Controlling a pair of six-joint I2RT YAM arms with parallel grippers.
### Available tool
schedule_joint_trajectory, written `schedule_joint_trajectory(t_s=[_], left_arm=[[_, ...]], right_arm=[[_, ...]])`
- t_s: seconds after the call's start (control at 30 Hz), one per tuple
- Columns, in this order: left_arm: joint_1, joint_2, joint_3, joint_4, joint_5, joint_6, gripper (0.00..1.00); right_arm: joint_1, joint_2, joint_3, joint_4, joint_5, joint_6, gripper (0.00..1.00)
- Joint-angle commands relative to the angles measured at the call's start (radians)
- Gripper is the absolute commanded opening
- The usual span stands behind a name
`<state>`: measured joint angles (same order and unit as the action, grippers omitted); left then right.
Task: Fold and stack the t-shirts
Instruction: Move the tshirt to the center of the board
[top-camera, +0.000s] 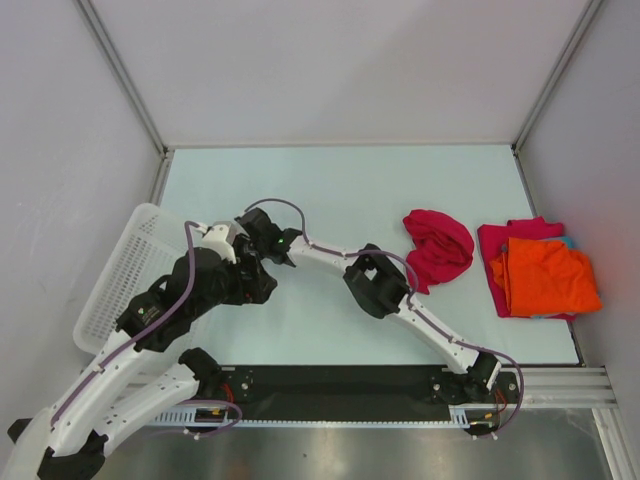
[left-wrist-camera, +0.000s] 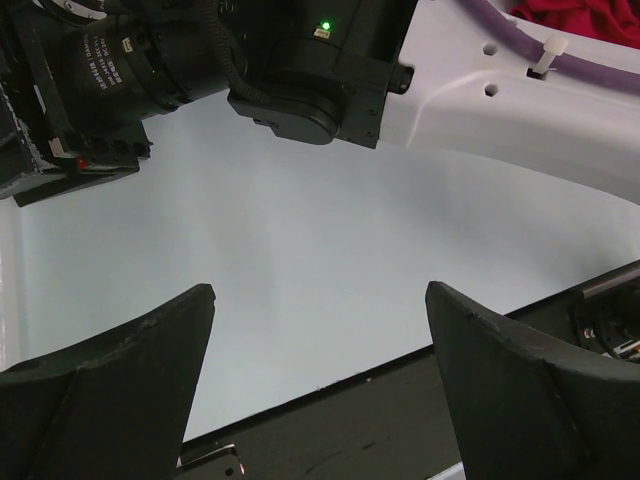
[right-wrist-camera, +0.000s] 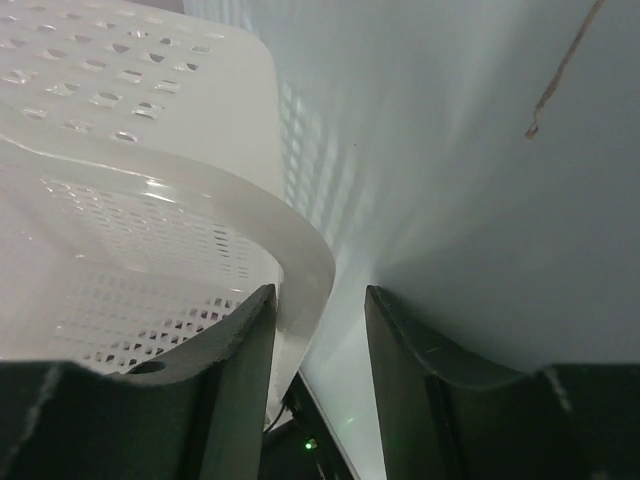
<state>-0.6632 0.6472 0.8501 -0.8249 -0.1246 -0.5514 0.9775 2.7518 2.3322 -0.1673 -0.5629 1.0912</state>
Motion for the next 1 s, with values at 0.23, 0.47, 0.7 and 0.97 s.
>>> schedule_joint_trajectory(t_s=[0.23,0.47,0.7,0.97], left_arm=[[0.005,0.014,0.003,0.055,0.016,-0.012,0.92],[0.007,0.028,0.000,0.064,0.019,-0.007,0.92],[0.005,0.029,-0.003,0.067,0.014,-0.005,0.91],[0.005,0.029,-0.005,0.067,0.016,-0.002,0.92]], right_arm=[[-0.025,-0.139,0.001,-0.089,0.024,-0.089,0.45],[-0.043,-0.175,0.012,-0.075,0.012,-0.093,0.45],[-0.048,-0.136,0.070,-0.049,-0.020,-0.057,0.44],[-0.048,-0.096,0.082,0.008,-0.065,-0.011,0.45]])
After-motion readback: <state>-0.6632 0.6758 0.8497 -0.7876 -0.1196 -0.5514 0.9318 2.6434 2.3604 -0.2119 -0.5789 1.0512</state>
